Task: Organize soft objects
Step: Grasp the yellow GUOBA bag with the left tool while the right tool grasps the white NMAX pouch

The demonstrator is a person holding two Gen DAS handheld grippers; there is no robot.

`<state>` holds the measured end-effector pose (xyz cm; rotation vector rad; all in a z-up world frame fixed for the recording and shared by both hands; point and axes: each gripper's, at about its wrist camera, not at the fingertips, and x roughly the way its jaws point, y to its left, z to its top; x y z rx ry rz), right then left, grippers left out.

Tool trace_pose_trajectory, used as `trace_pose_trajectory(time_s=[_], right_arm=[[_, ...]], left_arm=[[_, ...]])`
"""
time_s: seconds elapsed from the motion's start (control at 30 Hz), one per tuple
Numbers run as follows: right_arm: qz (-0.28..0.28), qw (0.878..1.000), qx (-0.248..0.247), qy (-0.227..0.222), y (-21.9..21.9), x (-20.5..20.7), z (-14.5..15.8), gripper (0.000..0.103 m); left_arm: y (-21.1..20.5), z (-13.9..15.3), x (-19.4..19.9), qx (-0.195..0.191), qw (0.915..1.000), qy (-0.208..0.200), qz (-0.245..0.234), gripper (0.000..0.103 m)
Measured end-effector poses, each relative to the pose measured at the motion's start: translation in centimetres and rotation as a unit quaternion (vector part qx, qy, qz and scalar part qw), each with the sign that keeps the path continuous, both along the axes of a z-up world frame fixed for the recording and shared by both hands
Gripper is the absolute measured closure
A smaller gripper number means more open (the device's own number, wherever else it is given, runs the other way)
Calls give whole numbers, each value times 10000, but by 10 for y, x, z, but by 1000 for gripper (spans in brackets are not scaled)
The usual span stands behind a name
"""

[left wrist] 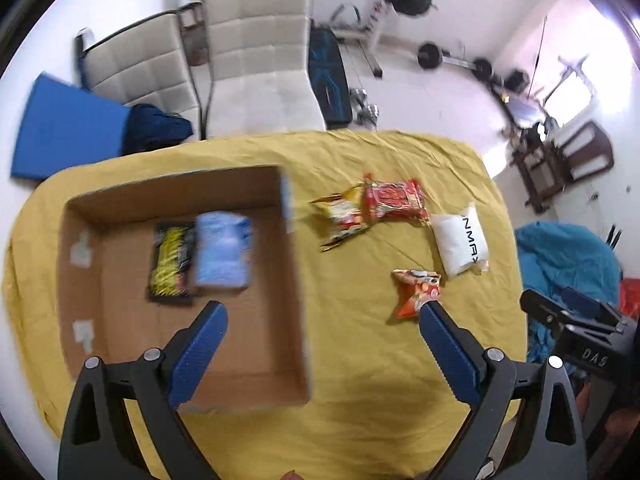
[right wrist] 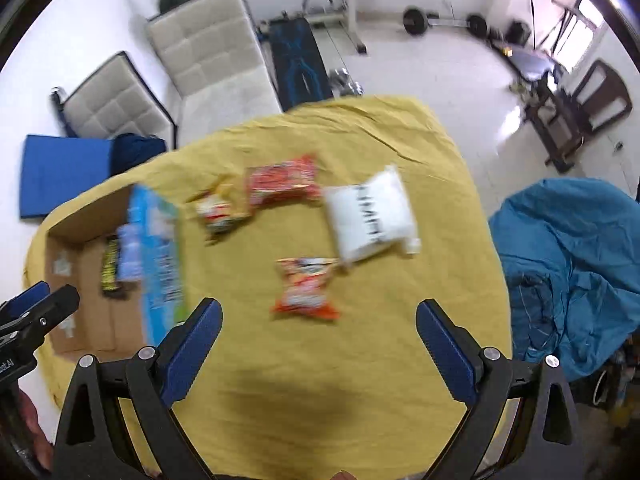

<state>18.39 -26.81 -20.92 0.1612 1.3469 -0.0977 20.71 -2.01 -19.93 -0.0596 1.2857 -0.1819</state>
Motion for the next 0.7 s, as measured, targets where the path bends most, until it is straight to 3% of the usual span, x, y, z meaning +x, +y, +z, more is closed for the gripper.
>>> trace_pose_trajectory(time_s=[0.17,0.23,0.3,0.47,0.7], right_arm=[[-96,9992,98,387,-61,51,-55,4],[-30,9987,119,502,-70,71,-78,4],[-5,9979,163,625,-70,84,-100,4],[26,9952,237,951,-73,108,-152,4],[204,9911,315,1274,-79,122,-189,4]], left_arm=[[-62,-46,59,787,9960,288,-303,5],[-70,-67,82,869,9948,503,-176,5],[-78,-88,104,719,9943,779,-58,5],[-91,-133,137,759,9889,1239,308,25],[-103,-178,150,1010,9820,1554,360,26]])
